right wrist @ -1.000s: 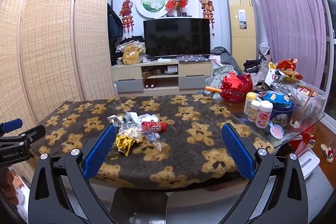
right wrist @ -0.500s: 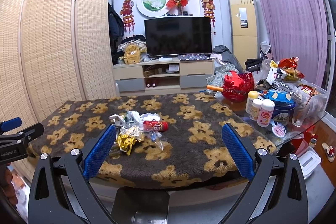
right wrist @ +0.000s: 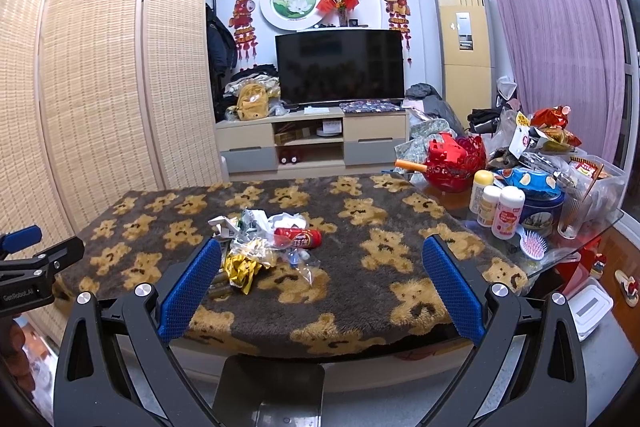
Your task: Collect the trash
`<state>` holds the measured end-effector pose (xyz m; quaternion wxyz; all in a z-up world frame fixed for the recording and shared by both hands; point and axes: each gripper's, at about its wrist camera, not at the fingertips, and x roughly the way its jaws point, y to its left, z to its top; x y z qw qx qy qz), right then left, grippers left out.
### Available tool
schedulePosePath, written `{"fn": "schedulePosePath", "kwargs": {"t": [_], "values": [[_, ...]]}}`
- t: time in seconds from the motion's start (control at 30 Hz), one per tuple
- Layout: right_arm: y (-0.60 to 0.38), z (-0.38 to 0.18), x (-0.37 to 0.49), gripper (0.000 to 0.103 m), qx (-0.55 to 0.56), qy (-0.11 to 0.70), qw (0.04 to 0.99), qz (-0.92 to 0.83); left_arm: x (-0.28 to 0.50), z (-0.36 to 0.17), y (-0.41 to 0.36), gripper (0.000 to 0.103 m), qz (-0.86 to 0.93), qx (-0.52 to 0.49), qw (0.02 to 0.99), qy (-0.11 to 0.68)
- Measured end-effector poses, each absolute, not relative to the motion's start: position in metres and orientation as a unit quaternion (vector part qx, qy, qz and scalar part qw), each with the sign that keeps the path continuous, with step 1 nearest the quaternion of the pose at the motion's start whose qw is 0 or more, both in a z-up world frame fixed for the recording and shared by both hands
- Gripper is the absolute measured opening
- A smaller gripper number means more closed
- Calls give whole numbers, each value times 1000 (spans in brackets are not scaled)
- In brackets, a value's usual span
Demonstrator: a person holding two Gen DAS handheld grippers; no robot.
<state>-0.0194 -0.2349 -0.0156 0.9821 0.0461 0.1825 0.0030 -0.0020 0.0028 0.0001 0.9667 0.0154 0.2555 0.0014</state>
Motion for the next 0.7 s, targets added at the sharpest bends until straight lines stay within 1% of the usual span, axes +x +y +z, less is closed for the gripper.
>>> {"fn": "schedulePosePath", "kwargs": {"t": [0.7], "values": [[-239, -15, -19, 101, 48, 183, 982, 1, -6, -1, 0, 95, 1, 17, 967, 254]]}}
